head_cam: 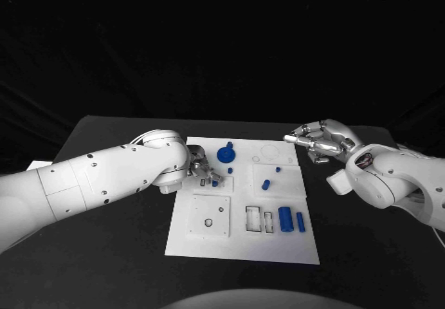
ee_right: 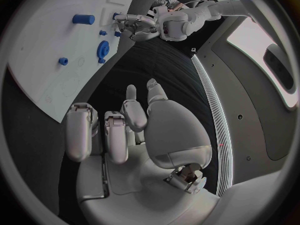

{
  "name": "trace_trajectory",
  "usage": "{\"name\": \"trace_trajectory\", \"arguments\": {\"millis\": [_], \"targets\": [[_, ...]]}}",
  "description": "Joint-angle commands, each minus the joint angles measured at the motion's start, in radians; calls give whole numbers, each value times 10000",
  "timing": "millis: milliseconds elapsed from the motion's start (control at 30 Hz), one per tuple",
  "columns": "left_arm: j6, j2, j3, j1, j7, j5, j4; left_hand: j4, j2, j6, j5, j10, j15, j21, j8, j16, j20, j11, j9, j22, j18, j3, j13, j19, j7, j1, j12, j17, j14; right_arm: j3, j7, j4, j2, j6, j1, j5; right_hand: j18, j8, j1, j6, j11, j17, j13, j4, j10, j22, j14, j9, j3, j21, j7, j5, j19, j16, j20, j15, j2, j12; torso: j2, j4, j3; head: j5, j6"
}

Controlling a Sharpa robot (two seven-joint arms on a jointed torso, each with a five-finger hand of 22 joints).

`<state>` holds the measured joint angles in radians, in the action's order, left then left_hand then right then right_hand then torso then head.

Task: Assemble the parts on the task board

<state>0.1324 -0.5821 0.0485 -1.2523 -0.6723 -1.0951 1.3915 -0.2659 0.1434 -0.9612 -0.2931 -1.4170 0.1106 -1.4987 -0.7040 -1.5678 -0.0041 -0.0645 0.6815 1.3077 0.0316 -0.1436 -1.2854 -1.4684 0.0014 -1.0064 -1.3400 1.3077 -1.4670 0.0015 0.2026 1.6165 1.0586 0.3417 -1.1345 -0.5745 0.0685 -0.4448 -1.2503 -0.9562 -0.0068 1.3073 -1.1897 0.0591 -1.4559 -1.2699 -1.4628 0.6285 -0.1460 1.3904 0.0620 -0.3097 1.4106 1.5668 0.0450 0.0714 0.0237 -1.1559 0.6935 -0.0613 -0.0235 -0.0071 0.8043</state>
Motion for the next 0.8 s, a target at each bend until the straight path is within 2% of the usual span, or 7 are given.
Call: {"name": "trace_trajectory", "arguments": {"millis": [33, 267, 367, 467, 567, 733, 800], "targets": [[-128, -119, -113, -28, -3, 173, 157, -50, -69, -42, 77, -33, 72, -8, 60, -30, -52, 33, 15, 1695, -87, 139, 32, -743, 27, -83, 16, 2631, -1038, 1, 109, -20, -17, -155, 9, 19, 41, 63, -41, -35, -1, 2635, -3429, -4, -829, 8, -1080, 9, -29, -62, 14, 30, -77, 40, -16, -68, 16, -3726, 1, -9, 4, -10, -13], [120, -475, -438, -254, 16, 820, 356, -165, -97, 209, 129, 259, 12, 216, 187, -30, -11, 111, 0, 1427, -22, 599, 426, -655, 130, -392, 364, 2631, -1038, 1, 112, -86, -42, -180, 12, 41, 42, 73, -39, -38, 1, 2635, -3411, -6, -814, 12, -1080, 12, -35, -66, 16, 41, -81, 40, -14, -70, 20, -3705, -1, -1, 3, 14, -49], [490, -567, -549, -424, 44, 1220, 237, -198, -152, 565, 121, 546, -84, 426, 511, -30, 65, 244, -159, 1181, 34, 843, 788, -569, 293, -559, 689, 2631, -1038, 1, 114, -121, -59, -192, 17, 46, 42, 73, -39, -38, 1, 2635, -3411, -6, -814, 12, -1080, 12, -35, -66, 16, 41, -81, 40, -14, -70, 20, -3705, 1, 3, 8, 33, -87], [992, -564, -608, -614, 68, 1439, -82, -210, -273, 937, 115, 776, -273, 545, 1095, -30, 209, 451, -555, 1057, 60, 1111, 1081, -523, 544, -736, 942, 2631, -1038, 1, 113, -152, -74, -202, 25, 50, 42, 73, -39, -38, 1, 2635, -3411, -6, -814, 12, -1080, 12, -35, -66, 16, 41, -81, 40, -14, -70, 20, -3705, 1, -2, 4, 40, -102], [1384, -438, -632, -754, 75, 1372, -553, -215, -393, 947, 132, 906, -402, 603, 1555, -30, 348, 605, -969, 1008, 77, 1366, 1256, -504, 690, -920, 1082, 2631, -1038, 0, 113, -170, -85, -205, 32, 52, 42, 73, -39, -38, 1, 2635, -3411, -6, -814, 12, -1080, 12, -35, -66, 16, 41, -81, 40, -14, -70, 20, -3705, 1, -19, 10, 60, -114], [1632, -20, -637, -874, 134, 644, -1424, -221, -503, 777, 601, 944, -449, 603, 1828, -30, 420, 646, -1289, 1030, 80, 1671, 1323, -509, 735, -1017, 1114, 2631, -1038, 0, 116, -203, -125, -206, 37, 53, 42, 73, -39, -38, 1, 2635, -3411, -6, -814, 12, -1080, 12, -35, -66, 16, 41, -81, 40, -14, -70, 20, -3705, 5, -24, 0, 117, -167], [1613, 168, -632, -891, 178, 357, -1743, -239, -558, 687, 1005, 929, -455, 606, 1908, -30, 435, 648, -1403, 1034, 81, 1827, 1318, -510, 737, -994, 1094, 2631, -1038, 0, 118, -217, -144, -210, 39, 53, 42, 73, -39, -38, 1, 2635, -3411, -6, -814, 12, -1080, 12, -35, -66, 16, 41, -81, 40, -14, -70, 20, -3705, 2, -19, -9, 141, -180]]}}
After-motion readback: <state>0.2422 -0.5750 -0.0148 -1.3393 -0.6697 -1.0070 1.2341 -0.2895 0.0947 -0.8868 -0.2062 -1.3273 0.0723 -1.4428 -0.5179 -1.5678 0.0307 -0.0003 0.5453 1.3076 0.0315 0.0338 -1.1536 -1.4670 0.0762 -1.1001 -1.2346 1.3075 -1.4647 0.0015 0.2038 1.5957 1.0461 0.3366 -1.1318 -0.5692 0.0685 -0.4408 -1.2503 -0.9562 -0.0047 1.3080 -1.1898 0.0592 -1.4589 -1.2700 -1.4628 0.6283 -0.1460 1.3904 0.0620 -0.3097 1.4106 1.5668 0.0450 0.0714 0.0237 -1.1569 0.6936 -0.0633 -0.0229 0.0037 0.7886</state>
